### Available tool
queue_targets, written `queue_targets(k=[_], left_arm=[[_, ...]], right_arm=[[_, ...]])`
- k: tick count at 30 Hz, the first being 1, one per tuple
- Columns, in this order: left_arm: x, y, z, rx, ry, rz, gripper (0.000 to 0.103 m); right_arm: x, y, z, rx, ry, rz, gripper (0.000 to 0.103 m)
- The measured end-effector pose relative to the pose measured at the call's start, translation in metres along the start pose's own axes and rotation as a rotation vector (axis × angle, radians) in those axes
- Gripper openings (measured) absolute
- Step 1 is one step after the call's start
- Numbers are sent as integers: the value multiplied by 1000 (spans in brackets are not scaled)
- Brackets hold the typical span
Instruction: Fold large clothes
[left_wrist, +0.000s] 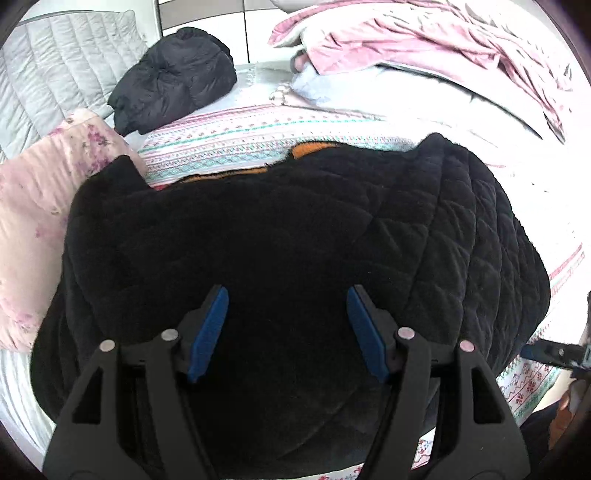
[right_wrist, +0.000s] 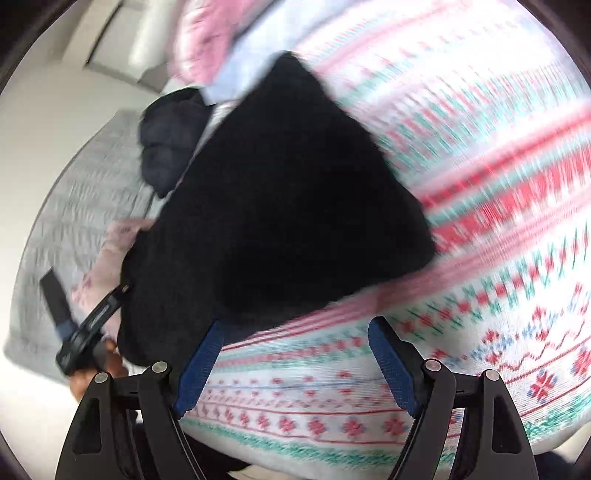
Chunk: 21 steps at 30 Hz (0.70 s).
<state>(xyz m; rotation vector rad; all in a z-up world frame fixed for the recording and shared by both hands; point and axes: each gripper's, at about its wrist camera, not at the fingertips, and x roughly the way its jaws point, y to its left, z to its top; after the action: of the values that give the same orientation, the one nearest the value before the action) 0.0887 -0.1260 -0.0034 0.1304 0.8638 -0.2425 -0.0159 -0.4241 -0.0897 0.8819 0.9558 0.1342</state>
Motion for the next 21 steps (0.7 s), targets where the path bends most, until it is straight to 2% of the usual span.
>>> queue_targets(k=[5, 7, 9, 17, 19, 21], left_arm=[[19, 2, 5, -27, 44, 14, 68], [26, 5, 6, -36, 56, 15, 70], [31, 5, 7, -41, 56, 13, 70], [35, 5, 7, -38, 49, 19, 71], [35, 4, 6, -38, 49, 20, 71], [35, 7, 7, -38, 49, 18, 71]], right_arm=[[0, -3, 11, 92, -103, 137, 82], [5, -7, 15, 156, -127, 170, 86], [14, -5, 14, 190, -153, 177, 87], [36, 24, 9, 125, -291, 122, 91], [37, 29, 8, 127, -307, 135, 91], [24, 28, 8, 133, -337, 191, 91]])
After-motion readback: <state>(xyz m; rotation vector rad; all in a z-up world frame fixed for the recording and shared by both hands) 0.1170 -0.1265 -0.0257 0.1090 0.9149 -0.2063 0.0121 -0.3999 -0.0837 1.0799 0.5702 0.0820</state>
